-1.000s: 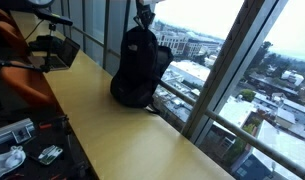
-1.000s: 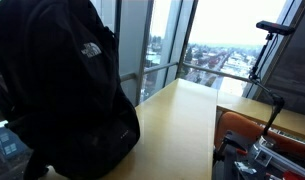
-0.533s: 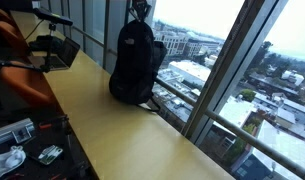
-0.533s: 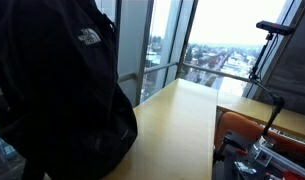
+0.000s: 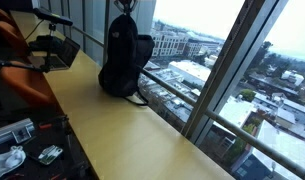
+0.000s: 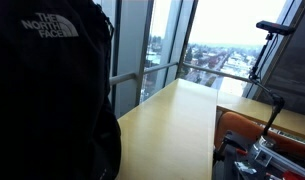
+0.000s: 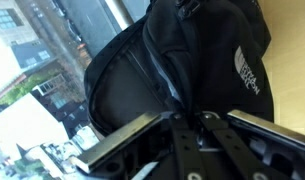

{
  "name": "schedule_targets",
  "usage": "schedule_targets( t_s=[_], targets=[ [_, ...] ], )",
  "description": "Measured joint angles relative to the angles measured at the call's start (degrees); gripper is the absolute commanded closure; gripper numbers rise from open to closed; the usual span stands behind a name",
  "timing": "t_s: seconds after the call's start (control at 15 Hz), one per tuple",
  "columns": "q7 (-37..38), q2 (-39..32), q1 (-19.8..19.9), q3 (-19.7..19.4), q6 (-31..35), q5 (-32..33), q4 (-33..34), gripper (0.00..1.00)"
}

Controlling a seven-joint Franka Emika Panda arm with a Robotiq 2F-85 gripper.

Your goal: Put the white cable in the black bag then lay the bag down.

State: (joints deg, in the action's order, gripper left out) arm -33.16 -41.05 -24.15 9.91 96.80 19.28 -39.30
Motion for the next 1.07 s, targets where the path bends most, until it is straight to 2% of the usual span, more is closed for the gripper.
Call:
schedule_targets(
  t_s=[0.33,1.07],
  targets=[
    [15.8,6.2,1.9,-0.1,-1.3,-1.2,-9.9,0.98],
    [56.3,27.6,1.0,0.0,3.8,-0.7,-42.6,0.98]
  ],
)
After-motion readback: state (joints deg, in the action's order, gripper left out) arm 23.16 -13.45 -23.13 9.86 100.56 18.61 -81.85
